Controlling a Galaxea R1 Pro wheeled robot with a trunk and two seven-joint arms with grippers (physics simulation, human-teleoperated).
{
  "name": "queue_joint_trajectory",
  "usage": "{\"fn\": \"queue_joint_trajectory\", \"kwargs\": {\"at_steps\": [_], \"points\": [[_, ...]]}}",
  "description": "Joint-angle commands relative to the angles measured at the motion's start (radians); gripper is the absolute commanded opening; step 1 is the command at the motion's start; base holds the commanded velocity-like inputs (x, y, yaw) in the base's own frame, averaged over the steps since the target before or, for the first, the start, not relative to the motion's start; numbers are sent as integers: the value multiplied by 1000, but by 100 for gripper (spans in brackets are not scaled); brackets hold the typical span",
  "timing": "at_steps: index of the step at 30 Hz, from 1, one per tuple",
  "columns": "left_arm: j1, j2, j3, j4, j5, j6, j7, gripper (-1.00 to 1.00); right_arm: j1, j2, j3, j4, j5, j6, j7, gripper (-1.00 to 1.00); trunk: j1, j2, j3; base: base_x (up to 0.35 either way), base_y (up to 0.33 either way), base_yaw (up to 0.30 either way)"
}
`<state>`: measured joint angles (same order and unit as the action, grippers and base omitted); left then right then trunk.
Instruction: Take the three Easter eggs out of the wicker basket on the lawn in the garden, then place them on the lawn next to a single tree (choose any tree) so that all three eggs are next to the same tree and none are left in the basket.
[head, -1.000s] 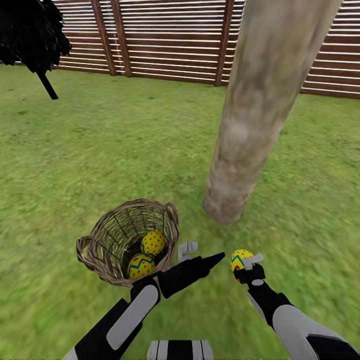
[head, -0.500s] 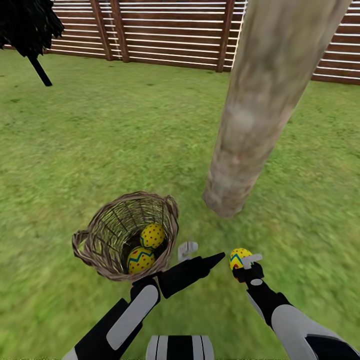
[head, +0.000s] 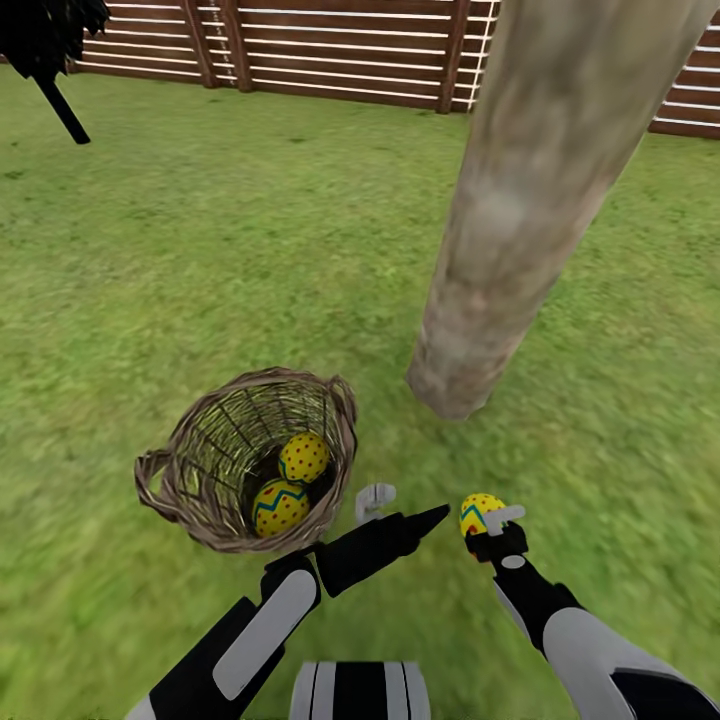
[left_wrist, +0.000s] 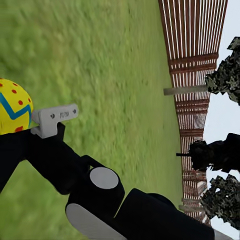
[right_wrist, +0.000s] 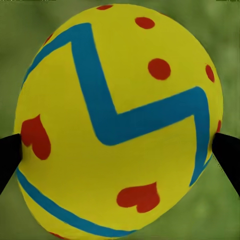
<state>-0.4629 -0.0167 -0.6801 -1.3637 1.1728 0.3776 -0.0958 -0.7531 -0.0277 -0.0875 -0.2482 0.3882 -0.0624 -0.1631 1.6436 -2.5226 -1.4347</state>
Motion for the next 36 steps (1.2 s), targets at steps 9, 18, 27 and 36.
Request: {"fn": "queue_joint_trajectory", "kwargs": {"at_steps": [9, 18, 27, 36], "points": [[0, 0, 1, 2, 7, 4, -1, 100, -1, 0, -11, 10, 2, -5, 5, -100, 4, -2, -32, 0, 0, 0], [0, 0, 3, 3, 8, 1, -3, 100, 0, 0, -11, 7, 1, -5, 5, 100, 3, -1, -24, 0, 0, 0], [0, 0, 3, 5, 8, 1, -3, 100, -1, 0, -11, 7, 1, -6, 6, 100, -1, 1, 11, 0, 0, 0], [0, 0, 3, 9, 7, 2, -1, 100, 0, -2, -11, 3, 3, -6, 18, 100, -5, 3, 46, 0, 0, 0]]}}
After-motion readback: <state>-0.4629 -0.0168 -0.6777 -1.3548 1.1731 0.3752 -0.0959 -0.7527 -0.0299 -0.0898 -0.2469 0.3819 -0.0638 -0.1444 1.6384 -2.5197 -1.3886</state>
